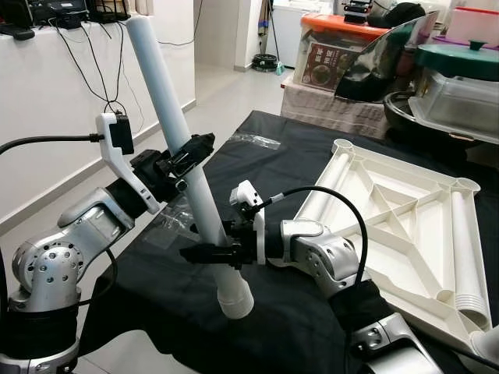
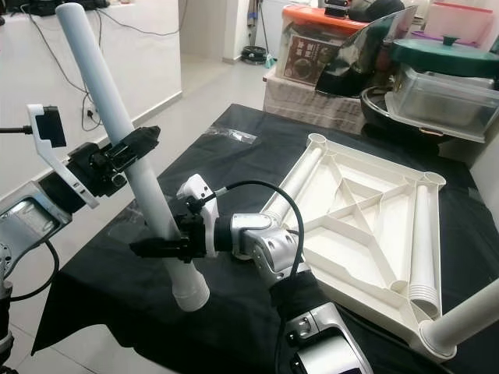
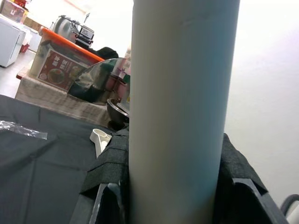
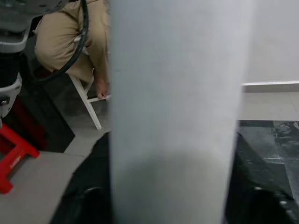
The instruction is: Building children table
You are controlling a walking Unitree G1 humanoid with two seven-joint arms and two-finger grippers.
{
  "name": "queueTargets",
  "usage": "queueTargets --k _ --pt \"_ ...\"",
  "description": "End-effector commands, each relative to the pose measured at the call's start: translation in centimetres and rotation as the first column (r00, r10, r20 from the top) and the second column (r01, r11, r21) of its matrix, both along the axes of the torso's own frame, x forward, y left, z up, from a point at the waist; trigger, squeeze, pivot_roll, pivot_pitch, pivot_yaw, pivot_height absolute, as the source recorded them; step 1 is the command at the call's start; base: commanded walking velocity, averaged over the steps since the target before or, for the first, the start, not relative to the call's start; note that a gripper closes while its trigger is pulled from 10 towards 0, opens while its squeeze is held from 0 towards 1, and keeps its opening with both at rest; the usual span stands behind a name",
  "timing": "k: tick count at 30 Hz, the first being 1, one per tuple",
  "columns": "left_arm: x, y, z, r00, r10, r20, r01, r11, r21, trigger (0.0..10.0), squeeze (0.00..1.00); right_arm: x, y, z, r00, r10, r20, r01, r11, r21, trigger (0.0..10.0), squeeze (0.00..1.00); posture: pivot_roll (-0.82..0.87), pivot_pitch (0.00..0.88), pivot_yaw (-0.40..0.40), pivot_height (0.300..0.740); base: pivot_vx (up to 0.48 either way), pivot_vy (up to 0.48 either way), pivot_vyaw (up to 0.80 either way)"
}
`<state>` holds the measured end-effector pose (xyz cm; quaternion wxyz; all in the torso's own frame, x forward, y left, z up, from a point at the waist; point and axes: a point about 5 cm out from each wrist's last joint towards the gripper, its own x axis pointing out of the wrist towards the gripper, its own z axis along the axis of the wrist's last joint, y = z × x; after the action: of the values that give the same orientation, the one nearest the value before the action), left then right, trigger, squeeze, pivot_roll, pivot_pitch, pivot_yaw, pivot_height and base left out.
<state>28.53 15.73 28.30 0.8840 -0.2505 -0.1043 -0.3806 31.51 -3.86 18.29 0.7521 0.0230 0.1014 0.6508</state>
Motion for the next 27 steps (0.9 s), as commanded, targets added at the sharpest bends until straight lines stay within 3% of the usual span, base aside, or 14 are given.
queueTargets --k 1,12,13,17,20,24,26,27 --pt "-0.2 -0.9 0.2 0.997 -0.072 0.018 0.072 0.997 0.013 10.0 0.0 -0.1 0.0 0.2 0.999 -0.012 0.029 0.013 0.999 -0.031 0.0 0.0 0.06 0.0 -0.079 0.74 0.0 0.0 0.0" --pt "0.1 -1.0 0.1 0.998 -0.056 0.039 0.054 0.997 0.047 10.0 0.0 -0.3 0.0 0.0 0.999 -0.012 0.04 0.014 0.999 -0.051 0.0 0.0 0.06 0.0 -0.076 0.74 0.0 0.0 0.0" --pt "0.1 -1.1 0.3 0.997 -0.046 0.064 0.042 0.997 0.065 10.0 1.0 -0.3 0.0 0.0 0.999 -0.019 0.04 0.021 0.998 -0.059 0.0 0.0 0.06 0.0 -0.076 0.74 0.0 0.0 0.0" --pt "-0.6 -1.6 0.6 0.986 -0.09 0.142 0.073 0.99 0.118 10.0 1.0 0.1 -0.2 0.1 0.998 -0.045 0.047 0.048 0.997 -0.067 0.0 0.0 0.06 0.0 -0.077 0.74 0.0 0.0 0.0" --pt "-1.7 -1.4 1.4 0.973 -0.128 0.194 0.109 0.989 0.103 10.0 1.0 1.1 -0.9 0.6 0.993 -0.103 0.064 0.106 0.993 -0.056 0.0 0.0 0.06 0.0 -0.082 0.74 0.0 0.0 0.0" --pt "-2.1 -1.2 1.7 0.968 -0.133 0.212 0.116 0.989 0.092 10.0 1.0 1.4 -1.2 0.8 0.989 -0.126 0.072 0.129 0.99 -0.051 0.0 0.0 0.06 0.0 -0.082 0.74 0.0 0.0 0.0" --pt "-3.1 -0.2 1.9 0.963 -0.146 0.228 0.133 0.989 0.07 10.0 1.0 3.1 -2.5 1.6 0.96 -0.265 0.09 0.267 0.964 -0.008 0.0 0.0 0.07 0.0 -0.083 0.74 0.0 0.0 0.0" --pt "-3.1 -0.2 1.9 0.963 -0.146 0.228 0.133 0.989 0.07 10.0 1.0 3.1 -2.5 1.6 0.96 -0.265 0.09 0.267 0.964 -0.008 0.0 0.0 0.07 0.0 -0.083 0.74 0.0 0.0 0.0"
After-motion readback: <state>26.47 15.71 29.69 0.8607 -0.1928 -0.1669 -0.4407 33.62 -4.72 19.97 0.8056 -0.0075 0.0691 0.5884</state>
